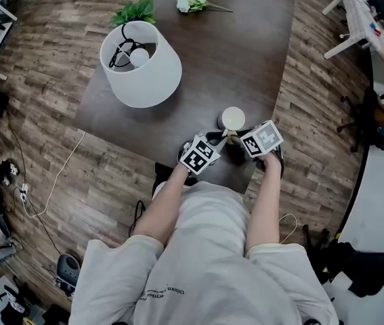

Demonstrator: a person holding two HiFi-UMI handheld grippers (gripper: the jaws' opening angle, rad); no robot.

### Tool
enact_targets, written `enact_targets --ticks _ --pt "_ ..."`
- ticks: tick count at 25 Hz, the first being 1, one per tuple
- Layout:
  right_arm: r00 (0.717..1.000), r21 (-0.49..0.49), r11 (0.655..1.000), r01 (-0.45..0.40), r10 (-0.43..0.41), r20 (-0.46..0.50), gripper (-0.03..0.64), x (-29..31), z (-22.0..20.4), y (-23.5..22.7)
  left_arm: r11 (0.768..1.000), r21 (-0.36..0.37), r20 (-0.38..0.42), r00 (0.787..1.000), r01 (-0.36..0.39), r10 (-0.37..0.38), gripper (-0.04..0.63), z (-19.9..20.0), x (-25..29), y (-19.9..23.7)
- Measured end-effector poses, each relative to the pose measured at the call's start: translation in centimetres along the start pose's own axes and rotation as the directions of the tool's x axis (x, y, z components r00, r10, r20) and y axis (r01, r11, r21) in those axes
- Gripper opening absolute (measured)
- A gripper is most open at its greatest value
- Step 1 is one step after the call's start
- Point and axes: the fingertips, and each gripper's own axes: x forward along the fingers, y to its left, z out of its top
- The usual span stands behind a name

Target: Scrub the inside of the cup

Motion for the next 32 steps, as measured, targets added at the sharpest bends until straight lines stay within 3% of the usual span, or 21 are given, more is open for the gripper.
enact_targets --ticks 3,12,32 --pt "1.000 -0.040 0.999 -0.009 0.009 0.012 0.086 0.1 -0.2 0.2 1.000 -0.003 -0.003 1.000 0.004 -0.004 0.045 -0.1 -0.1 -0.1" --pt "0.997 0.024 0.997 0.071 -0.071 -0.004 0.087 -0.2 -0.6 -1.6 1.000 -0.013 0.007 1.000 0.015 -0.015 0.045 -0.1 -0.4 -0.2" --pt "0.994 0.017 0.995 0.100 -0.100 -0.034 0.087 -0.7 0.8 -4.6 0.997 -0.065 0.020 0.999 0.044 -0.043 0.043 -0.6 -1.4 0.3"
